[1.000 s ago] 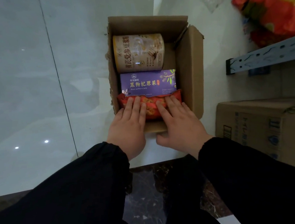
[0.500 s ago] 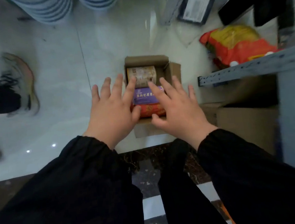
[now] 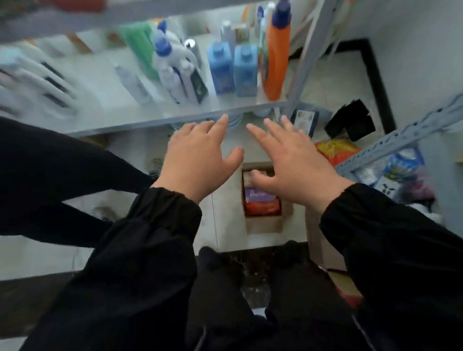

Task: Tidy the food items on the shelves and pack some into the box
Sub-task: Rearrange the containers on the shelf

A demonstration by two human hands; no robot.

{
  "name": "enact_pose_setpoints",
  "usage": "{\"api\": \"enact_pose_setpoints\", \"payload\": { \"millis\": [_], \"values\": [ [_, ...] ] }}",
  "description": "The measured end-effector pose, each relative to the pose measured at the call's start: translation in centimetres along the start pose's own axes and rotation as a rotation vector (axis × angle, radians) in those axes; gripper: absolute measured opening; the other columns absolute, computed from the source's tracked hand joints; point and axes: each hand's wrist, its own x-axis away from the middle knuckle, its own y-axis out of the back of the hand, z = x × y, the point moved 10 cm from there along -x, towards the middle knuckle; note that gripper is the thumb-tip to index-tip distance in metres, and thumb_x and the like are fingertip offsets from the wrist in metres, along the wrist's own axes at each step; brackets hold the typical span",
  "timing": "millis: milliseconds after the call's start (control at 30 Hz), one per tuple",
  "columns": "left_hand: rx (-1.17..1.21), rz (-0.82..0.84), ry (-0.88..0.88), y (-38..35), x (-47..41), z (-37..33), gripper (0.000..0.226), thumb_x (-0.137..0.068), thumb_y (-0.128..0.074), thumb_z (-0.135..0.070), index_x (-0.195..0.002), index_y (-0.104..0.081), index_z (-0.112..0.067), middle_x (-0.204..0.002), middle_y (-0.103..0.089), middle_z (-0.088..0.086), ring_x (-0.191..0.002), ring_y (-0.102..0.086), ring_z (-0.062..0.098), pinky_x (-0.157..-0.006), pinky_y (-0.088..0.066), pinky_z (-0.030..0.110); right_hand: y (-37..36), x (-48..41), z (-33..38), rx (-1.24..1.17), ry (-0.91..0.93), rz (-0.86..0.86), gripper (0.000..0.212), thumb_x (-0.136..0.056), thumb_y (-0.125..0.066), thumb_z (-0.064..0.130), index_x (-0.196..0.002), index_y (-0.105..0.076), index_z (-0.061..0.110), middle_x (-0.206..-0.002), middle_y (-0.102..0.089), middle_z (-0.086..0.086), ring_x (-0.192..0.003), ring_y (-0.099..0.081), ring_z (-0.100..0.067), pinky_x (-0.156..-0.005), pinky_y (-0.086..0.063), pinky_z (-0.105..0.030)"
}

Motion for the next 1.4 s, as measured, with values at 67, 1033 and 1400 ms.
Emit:
{"api": "enact_pose_setpoints", "payload": {
  "millis": [67, 1033, 1400],
  "values": [
    [0.02, -0.072, -0.046, 5.4, 0.8, -1.7, 0.068, -0.099, -0.05, -0.053, -0.158, -0.04, -0.02, -0.148, -0.056, 0.006, -0.137, -0.048, 0.031, -0.113, -0.037, 0.042, 4.7, 1.4, 2.4, 0.031, 0.02, -0.036, 0.087, -0.094, -0.058, 0.045, -0.167, -0.012, 0.03, -0.172, -0.021, -0.006, -0.159, -0.013, -0.028, -0.127, -0.016, -0.05],
    [-0.156, 0.005, -1.158, 4.5, 28.2, -28.5, 0.071, -0.108, -0.028, -0.056, -0.167, -0.006, -0.025, -0.174, -0.007, 0.01, -0.16, 0.004, 0.033, -0.128, -0.005, 0.058, 1.1, 49.0, 4.5, -0.071, -1.185, -0.639, 0.084, -0.1, -0.046, 0.058, -0.165, 0.003, 0.037, -0.174, 0.011, -0.006, -0.159, 0.02, -0.03, -0.128, 0.002, -0.053],
    [-0.118, 0.14, -1.56, -4.1, 62.9, -39.7, 0.07, -0.108, -0.033, -0.053, -0.166, -0.013, -0.021, -0.17, -0.023, 0.004, -0.158, -0.012, 0.029, -0.126, -0.017, 0.054, -14.1, 80.7, 15.1, -0.193, -1.567, -0.719, 0.081, -0.101, -0.047, 0.054, -0.166, -0.004, 0.033, -0.175, 0.002, -0.009, -0.16, 0.012, -0.032, -0.128, -0.003, -0.052]
  ]
}}
